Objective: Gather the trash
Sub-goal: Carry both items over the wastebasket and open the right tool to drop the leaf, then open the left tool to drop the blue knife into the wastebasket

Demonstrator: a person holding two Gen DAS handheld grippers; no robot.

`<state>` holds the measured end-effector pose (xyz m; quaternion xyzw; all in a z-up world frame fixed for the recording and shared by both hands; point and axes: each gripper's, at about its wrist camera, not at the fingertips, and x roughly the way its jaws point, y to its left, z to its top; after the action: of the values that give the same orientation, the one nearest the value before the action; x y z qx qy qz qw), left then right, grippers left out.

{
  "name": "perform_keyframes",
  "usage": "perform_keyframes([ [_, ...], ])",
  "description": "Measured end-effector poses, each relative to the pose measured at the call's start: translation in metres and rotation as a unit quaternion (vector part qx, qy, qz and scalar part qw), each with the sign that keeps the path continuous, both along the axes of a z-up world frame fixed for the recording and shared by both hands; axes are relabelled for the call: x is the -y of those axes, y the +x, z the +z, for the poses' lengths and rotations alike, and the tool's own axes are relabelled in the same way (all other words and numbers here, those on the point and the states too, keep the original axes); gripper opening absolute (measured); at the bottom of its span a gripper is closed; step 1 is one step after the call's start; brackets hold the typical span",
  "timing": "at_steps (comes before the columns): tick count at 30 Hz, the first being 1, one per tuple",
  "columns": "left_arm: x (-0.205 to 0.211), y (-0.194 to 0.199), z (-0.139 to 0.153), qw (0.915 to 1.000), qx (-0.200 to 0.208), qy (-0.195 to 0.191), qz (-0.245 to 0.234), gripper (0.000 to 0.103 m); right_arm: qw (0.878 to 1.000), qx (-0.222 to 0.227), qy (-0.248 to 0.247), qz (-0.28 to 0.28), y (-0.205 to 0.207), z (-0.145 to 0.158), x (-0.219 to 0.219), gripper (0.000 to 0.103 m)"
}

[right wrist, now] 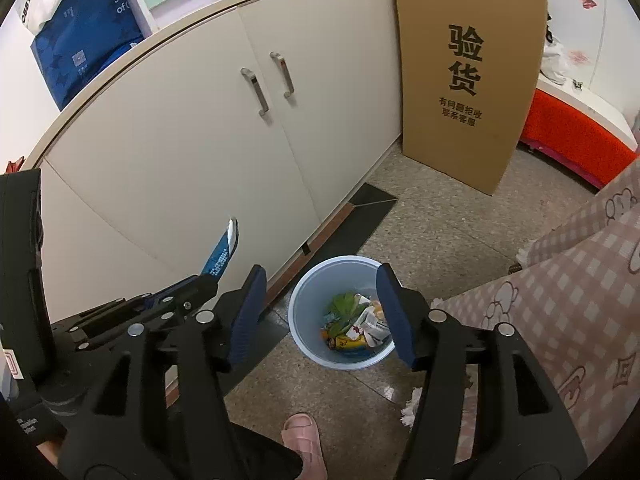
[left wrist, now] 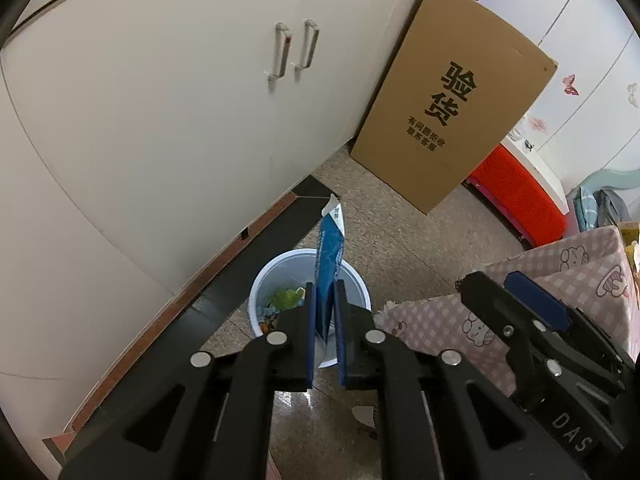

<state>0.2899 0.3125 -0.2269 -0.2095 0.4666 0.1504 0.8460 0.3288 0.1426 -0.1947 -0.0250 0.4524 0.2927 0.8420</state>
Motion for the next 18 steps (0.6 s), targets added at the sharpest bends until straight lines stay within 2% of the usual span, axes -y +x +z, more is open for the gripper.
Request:
perform_keyframes([
  [11, 0.025, 0.004, 0.009, 0.9997, 0.005, 0.009, -0.023, 0.009, 0.998, 0.034, -0.011, -0.044, -0.001, 0.015, 0.030, 0.067],
  [18, 0.038, 0.014, 0.013, 0.9992, 0.004, 0.015, -0.036, 0.009, 0.996, 0.048, 0.009, -0.069, 0.001, 0.024, 0.048, 0.069],
])
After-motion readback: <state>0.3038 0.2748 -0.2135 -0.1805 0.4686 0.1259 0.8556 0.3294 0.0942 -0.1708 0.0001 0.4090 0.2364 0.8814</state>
